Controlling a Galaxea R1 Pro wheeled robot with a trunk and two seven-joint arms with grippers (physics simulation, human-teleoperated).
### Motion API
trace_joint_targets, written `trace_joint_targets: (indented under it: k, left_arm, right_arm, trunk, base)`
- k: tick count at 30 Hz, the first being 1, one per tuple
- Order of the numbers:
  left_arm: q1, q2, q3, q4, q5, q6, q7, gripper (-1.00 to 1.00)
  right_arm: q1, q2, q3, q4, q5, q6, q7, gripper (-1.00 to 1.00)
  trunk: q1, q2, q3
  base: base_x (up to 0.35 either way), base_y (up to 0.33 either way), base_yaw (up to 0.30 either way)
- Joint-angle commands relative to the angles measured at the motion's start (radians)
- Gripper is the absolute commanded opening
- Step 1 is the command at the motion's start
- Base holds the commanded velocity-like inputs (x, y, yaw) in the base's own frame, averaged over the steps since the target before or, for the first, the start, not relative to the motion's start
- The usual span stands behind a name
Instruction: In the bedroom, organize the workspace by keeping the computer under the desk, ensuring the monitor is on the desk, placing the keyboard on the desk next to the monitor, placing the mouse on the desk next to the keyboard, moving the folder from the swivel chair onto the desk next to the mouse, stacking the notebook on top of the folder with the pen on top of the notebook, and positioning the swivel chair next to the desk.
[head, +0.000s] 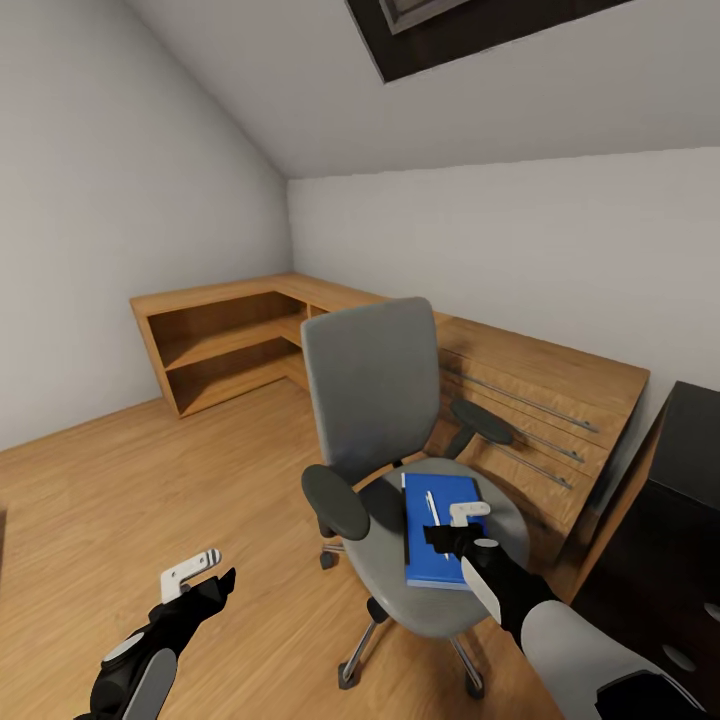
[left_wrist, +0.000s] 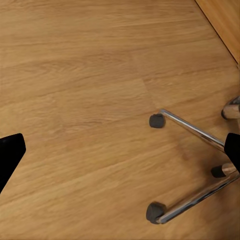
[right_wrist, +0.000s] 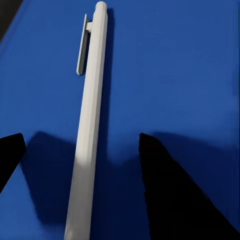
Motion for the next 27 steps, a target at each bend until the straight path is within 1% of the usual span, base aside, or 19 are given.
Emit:
trace_joint_targets:
  k: [1, 14, 20, 27]
  left_arm:
    - [-0.001, 0.000, -0.001, -0.002, 0.010, 0.003, 0.008, 1.00]
    - [-0.001, 0.000, -0.001, -0.001, 0.010, 0.003, 0.008, 1.00]
    - [-0.001, 0.000, -0.001, -0.001, 0.010, 0.003, 0.008, 1.00]
    - [-0.001, 0.000, -0.001, -0.001, 0.010, 0.003, 0.008, 1.00]
  right_arm:
    - [0.000, -0.001, 0.010, 0.004, -0.017, 0.005, -0.006, -1.00]
    - [0.000, -0.001, 0.010, 0.004, -0.017, 0.007, -0.006, -1.00]
    - [0.000, -0.001, 0.009, 0.000, -0.017, 0.057, -0.006, -1.00]
    - [0.000, -0.001, 0.008, -0.001, -0.017, 0.065, -0.006, -1.00]
  trunk:
    - [0.000, 0.000, -0.001]
    - [0.000, 0.000, -0.001]
    - [0.000, 0.000, -0.001]
    - [0.000, 0.000, -0.001]
  base:
    - [0.000, 0.000, 0.000]
    - [0.000, 0.000, 0.000]
    - [0.000, 0.000, 0.000]
    - [0.000, 0.000, 0.000]
